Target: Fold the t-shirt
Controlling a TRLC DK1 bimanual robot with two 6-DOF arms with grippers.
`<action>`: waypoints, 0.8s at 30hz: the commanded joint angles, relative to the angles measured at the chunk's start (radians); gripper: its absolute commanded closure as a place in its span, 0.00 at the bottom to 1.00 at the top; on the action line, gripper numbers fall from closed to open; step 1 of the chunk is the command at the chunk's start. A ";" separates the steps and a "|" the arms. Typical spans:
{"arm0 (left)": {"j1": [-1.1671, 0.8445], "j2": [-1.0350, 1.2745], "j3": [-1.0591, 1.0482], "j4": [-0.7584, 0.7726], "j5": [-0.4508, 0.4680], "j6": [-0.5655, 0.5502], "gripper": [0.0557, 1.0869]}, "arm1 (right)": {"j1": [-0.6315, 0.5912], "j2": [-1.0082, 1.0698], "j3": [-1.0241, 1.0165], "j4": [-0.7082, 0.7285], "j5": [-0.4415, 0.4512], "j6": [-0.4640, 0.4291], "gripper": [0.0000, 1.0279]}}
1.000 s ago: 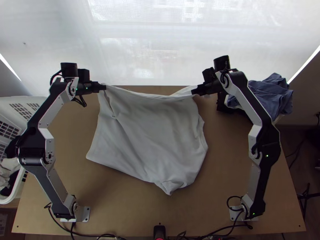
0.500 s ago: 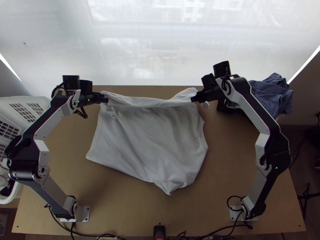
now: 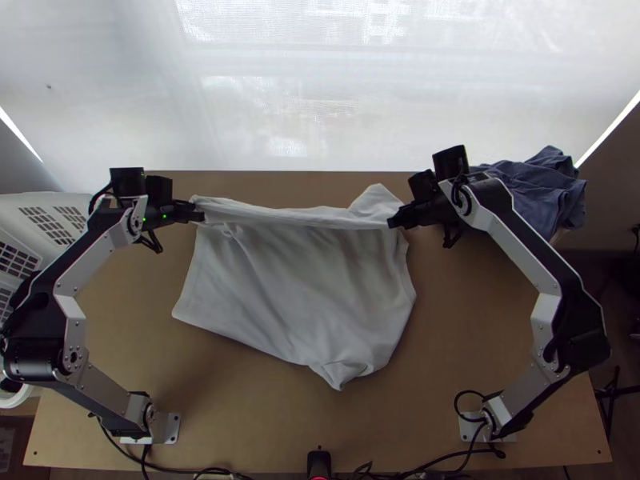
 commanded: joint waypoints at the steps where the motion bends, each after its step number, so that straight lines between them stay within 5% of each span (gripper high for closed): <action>1: 0.016 -0.025 -0.049 0.004 0.002 0.012 0.97 | 0.014 -0.051 -0.091 0.012 0.001 -0.001 0.97; 24: -0.002 -0.117 -0.213 0.033 0.002 0.012 0.97 | 0.049 -0.117 -0.292 0.061 0.002 0.005 0.97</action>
